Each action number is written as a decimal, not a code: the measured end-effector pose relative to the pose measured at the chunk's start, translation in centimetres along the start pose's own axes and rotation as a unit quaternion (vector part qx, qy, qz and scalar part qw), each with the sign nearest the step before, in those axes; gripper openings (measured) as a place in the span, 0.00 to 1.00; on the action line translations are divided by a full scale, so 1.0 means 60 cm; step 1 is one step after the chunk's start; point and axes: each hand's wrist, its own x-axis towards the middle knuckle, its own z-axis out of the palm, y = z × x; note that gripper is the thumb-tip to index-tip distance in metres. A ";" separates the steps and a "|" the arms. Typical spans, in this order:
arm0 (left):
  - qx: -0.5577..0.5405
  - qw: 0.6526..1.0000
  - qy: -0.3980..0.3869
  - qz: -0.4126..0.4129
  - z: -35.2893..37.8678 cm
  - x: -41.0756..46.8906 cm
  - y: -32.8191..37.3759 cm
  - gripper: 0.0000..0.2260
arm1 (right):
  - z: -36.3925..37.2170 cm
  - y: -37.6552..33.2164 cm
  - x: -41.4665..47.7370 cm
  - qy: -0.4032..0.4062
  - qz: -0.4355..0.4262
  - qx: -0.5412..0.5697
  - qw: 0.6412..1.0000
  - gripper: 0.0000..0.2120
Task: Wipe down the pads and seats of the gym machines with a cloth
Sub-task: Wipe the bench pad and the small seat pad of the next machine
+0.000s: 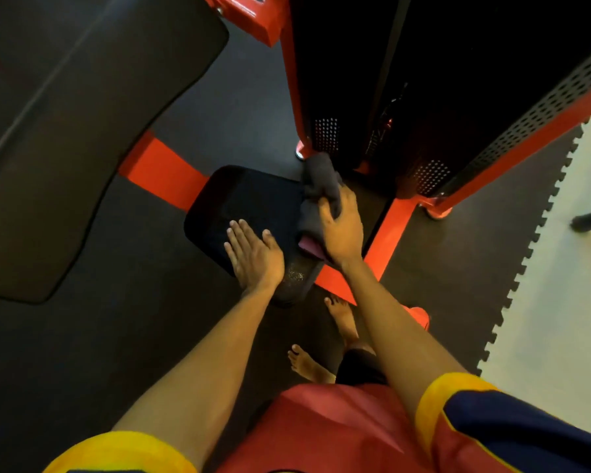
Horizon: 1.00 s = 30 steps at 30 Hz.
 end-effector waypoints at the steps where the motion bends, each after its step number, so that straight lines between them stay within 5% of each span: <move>1: -0.003 1.000 0.000 -0.001 0.000 0.001 0.001 0.28 | -0.001 -0.007 0.011 0.014 0.022 0.015 1.000 0.29; 9: -0.010 1.000 -0.013 -0.001 -0.002 0.007 -0.006 0.29 | 0.072 0.015 -0.195 0.054 -0.007 0.107 0.993 0.33; 16: -0.012 1.000 -0.003 0.002 -0.004 0.005 -0.001 0.29 | 0.021 -0.027 -0.055 0.072 0.076 0.070 0.992 0.31; 21: -0.012 1.000 -0.006 0.001 -0.002 0.010 -0.005 0.29 | 0.064 -0.015 -0.151 0.096 0.084 0.103 0.987 0.34; 25: -0.006 1.000 -0.003 -0.005 0.000 0.016 -0.005 0.29 | 0.082 0.012 -0.223 0.050 0.010 0.105 0.993 0.35; 30: -0.011 1.000 -0.006 0.002 -0.001 0.005 -0.003 0.29 | 0.037 -0.007 -0.085 0.064 0.061 0.003 0.996 0.31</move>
